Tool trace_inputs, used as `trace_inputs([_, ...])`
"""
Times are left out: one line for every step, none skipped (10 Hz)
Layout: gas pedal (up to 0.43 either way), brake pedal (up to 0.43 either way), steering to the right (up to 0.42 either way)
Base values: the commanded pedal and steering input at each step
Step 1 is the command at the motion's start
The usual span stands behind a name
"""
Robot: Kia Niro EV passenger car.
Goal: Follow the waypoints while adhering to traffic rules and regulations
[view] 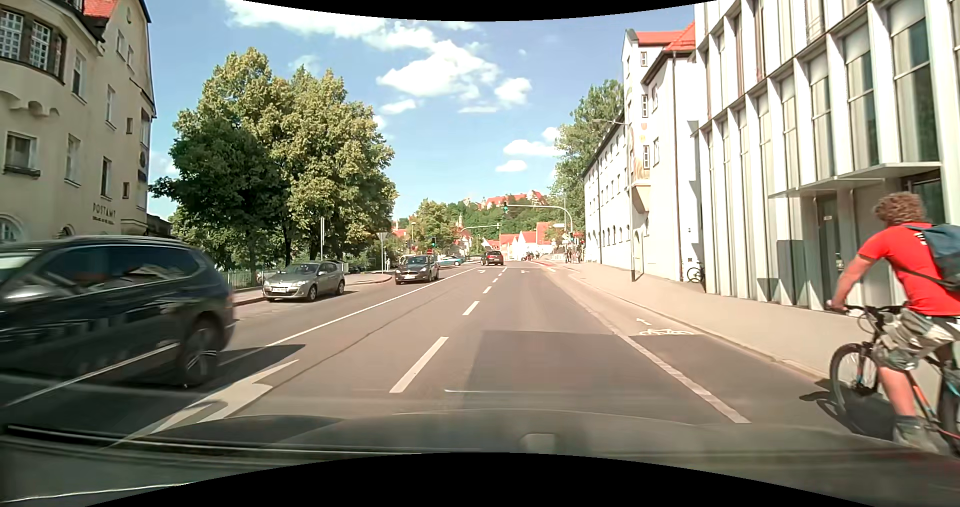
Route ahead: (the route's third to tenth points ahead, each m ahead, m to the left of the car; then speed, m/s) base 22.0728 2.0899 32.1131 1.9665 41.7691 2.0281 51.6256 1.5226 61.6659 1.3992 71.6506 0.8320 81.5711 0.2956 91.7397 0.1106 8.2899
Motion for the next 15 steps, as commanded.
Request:
trace_inputs([0.130,0.006,0.004])
trace_inputs([0.130,0.006,0.006])
trace_inputs([0.138,0.006,0.008])
trace_inputs([0.157,0.006,0.008])
trace_inputs([0.189,0.006,0.011])
trace_inputs([0.189,0.006,0.014])
trace_inputs([0.189,0.006,0.014])
trace_inputs([0.189,0.006,0.016])
trace_inputs([0.130,0.006,0.019])
trace_inputs([0.000,0.006,0.016])
trace_inputs([0.000,0.006,0.015])
trace_inputs([0.000,0.006,0.015])
trace_inputs([0.000,0.006,0.013])
trace_inputs([0.000,0.030,0.011])
trace_inputs([0.000,0.061,0.011])
